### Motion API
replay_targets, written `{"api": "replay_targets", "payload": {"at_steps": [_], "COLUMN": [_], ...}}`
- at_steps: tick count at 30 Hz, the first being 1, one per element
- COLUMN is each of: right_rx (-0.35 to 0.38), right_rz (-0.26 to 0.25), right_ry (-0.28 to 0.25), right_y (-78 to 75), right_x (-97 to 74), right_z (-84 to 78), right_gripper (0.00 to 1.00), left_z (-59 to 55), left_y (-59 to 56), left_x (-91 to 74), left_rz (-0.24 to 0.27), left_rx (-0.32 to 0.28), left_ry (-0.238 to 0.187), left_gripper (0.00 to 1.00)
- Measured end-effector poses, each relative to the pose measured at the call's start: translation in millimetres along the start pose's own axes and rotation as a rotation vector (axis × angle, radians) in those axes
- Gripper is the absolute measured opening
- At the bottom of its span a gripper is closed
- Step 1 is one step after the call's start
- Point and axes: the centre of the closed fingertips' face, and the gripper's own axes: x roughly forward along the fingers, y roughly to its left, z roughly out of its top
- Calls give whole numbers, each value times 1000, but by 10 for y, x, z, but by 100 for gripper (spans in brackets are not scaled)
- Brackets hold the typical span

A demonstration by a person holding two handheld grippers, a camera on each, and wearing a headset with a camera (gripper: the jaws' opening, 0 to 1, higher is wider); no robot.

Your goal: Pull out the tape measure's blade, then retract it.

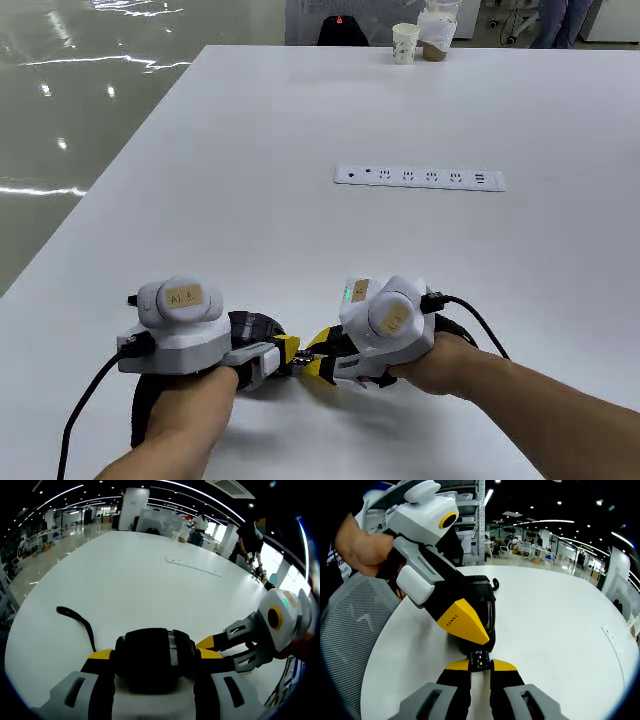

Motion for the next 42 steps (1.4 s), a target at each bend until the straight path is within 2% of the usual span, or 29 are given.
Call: {"api": "replay_targets", "payload": {"at_steps": [8,42], "right_rx": [3,-9], "right_rz": [4,4], "right_ry": [-9,18], "right_y": [9,27], "right_x": [38,56], "right_z": [37,25], "right_gripper": [11,12], "left_z": [0,-14], "left_y": [4,-17], "left_x": [0,1], "left_rz": [-3,-3], "left_rx": [-1,29], "left_ry": [0,28], "left_gripper": [59,61]}}
